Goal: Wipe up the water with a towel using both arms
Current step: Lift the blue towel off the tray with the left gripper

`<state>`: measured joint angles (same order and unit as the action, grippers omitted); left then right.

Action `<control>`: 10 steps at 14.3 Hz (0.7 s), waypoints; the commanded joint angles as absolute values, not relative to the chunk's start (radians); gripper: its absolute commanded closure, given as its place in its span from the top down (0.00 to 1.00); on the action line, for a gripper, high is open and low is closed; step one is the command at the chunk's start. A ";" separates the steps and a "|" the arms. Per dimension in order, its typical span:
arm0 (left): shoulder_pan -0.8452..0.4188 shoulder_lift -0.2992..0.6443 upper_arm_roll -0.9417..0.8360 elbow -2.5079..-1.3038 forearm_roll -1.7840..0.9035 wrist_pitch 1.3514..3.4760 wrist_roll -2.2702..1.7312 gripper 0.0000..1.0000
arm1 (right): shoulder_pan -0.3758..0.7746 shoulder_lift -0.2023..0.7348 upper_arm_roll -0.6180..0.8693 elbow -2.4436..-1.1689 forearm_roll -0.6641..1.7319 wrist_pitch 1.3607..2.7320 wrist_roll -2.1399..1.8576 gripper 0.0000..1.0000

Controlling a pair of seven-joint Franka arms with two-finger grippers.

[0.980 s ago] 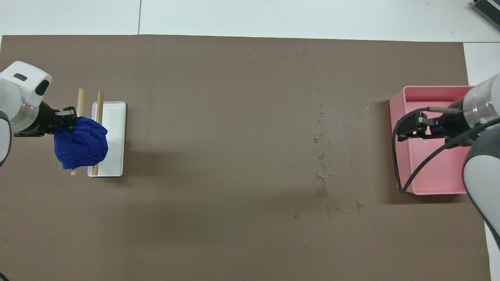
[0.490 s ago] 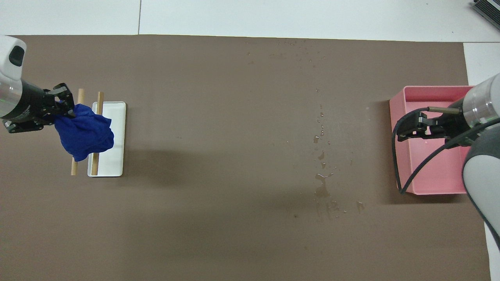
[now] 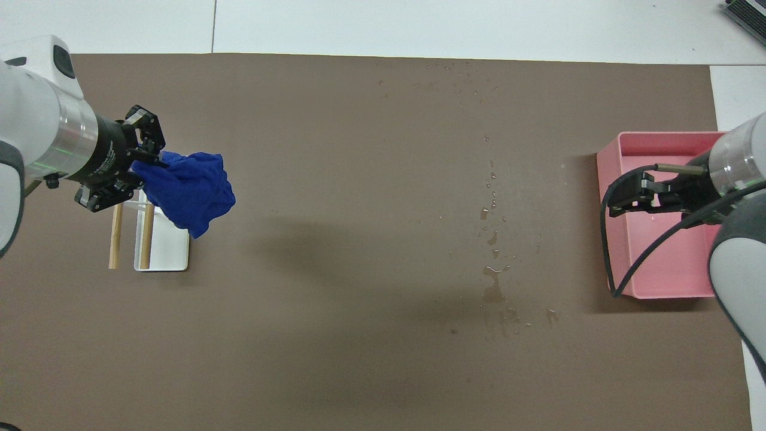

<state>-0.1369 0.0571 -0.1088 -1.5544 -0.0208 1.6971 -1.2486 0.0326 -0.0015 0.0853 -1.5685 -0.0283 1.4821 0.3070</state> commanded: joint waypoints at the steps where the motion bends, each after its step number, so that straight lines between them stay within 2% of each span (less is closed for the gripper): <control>1: -0.159 0.077 -0.141 -1.511 -0.029 1.745 -1.433 0.00 | 0.014 0.003 0.097 -1.557 -0.031 1.466 0.285 1.00; 8: -0.299 0.080 -0.149 -1.511 -0.029 1.928 -1.915 0.00 | 0.011 0.000 0.097 -1.562 -0.029 1.459 0.288 1.00; 10: -0.359 0.083 -0.147 -1.508 -0.028 1.980 -2.030 0.00 | 0.015 0.006 0.097 -1.562 0.000 1.523 0.334 0.98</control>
